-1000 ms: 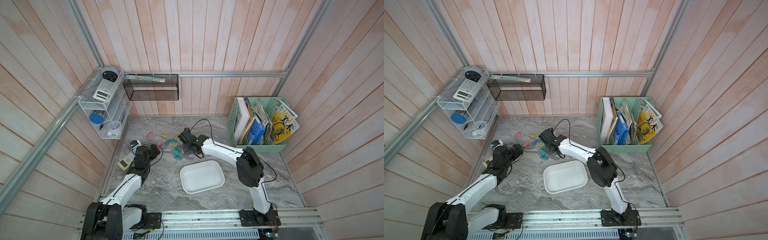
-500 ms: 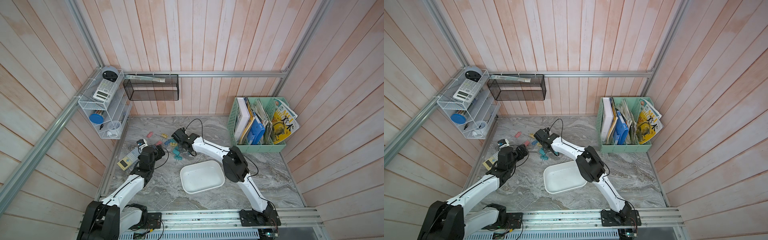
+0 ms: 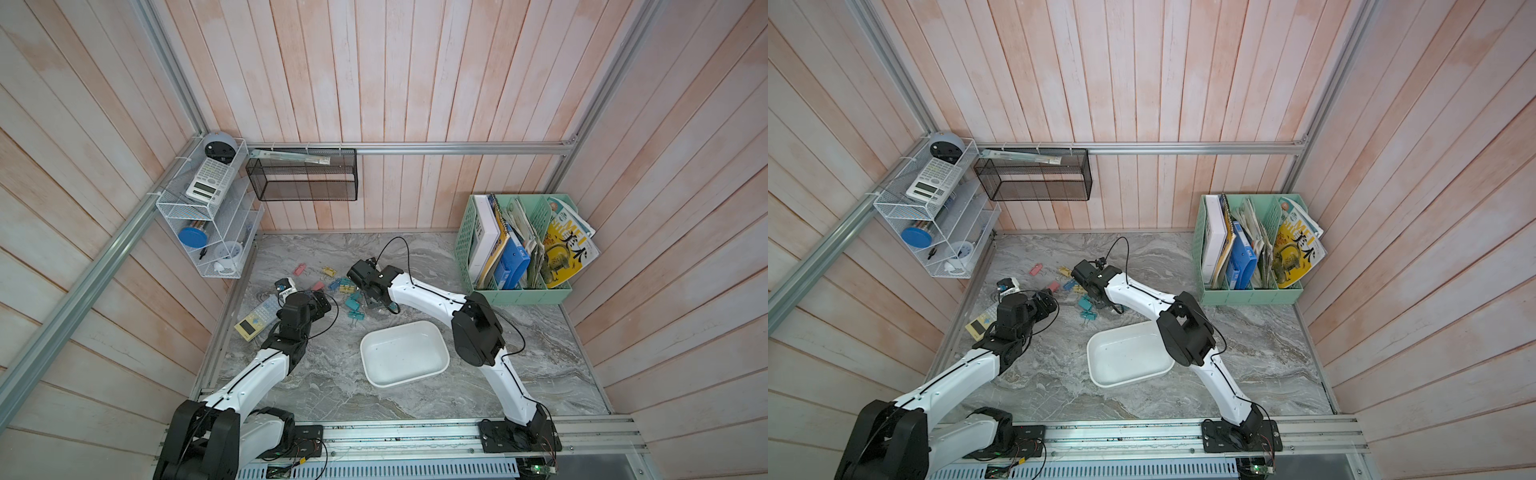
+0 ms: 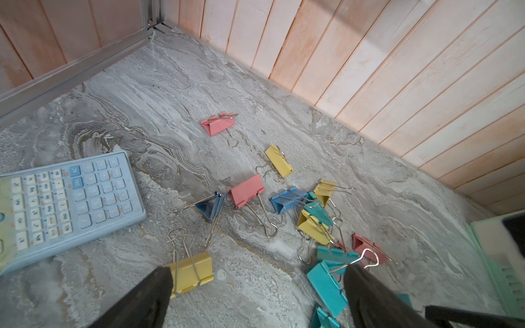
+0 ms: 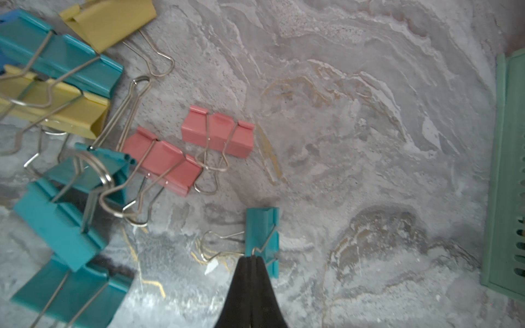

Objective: Put the binder clips in the storage box
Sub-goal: Pick up the binder clip at the center of the board, then place the binder clip in the storage box.

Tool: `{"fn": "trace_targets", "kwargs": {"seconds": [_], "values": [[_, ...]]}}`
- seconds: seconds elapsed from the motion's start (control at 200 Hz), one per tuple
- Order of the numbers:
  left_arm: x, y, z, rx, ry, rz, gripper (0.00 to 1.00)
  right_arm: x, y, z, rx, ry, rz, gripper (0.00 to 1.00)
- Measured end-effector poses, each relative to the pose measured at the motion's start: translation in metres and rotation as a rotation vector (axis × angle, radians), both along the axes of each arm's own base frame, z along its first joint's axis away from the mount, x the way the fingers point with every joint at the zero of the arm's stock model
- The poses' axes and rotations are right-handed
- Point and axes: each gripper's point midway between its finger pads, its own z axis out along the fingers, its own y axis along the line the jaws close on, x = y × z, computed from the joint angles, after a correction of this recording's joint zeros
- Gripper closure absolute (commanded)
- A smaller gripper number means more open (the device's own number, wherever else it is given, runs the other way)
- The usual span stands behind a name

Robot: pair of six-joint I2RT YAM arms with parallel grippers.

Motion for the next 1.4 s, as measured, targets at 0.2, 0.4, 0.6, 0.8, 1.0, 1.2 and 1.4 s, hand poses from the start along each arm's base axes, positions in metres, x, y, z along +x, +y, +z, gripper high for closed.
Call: {"fn": "trace_targets", "kwargs": {"seconds": [0.2, 0.4, 0.6, 0.8, 1.0, 1.2, 1.4], "values": [[0.002, -0.009, 0.007, 0.003, -0.029, -0.032, 0.0, -0.026, -0.022, 0.07, 0.2, -0.099, 0.016, 1.0], [0.003, -0.016, 0.01, 0.009, -0.044, -0.055, 0.0, -0.056, -0.026, 0.111, 0.465, -0.128, 0.048, 1.0], [0.003, -0.017, 0.01, 0.01, -0.043, -0.057, 0.0, -0.105, -0.012, 0.109, 0.664, -0.042, 0.105, 1.0], [0.003, -0.017, 0.01, 0.011, -0.044, -0.056, 0.0, -0.153, 0.019, 0.086, 0.806, 0.082, 0.163, 1.0], [0.003, -0.017, 0.01, 0.011, -0.044, -0.056, 0.0, -0.156, 0.034, 0.044, 0.834, 0.161, 0.123, 1.0], [0.003, -0.017, 0.01, 0.011, -0.043, -0.058, 0.0, -0.163, 0.025, -0.003, 0.794, 0.223, 0.064, 1.0], [0.003, -0.018, 0.007, 0.013, -0.036, -0.059, 0.0, -0.169, 0.016, -0.019, 0.772, 0.247, 0.04, 1.0]]}}
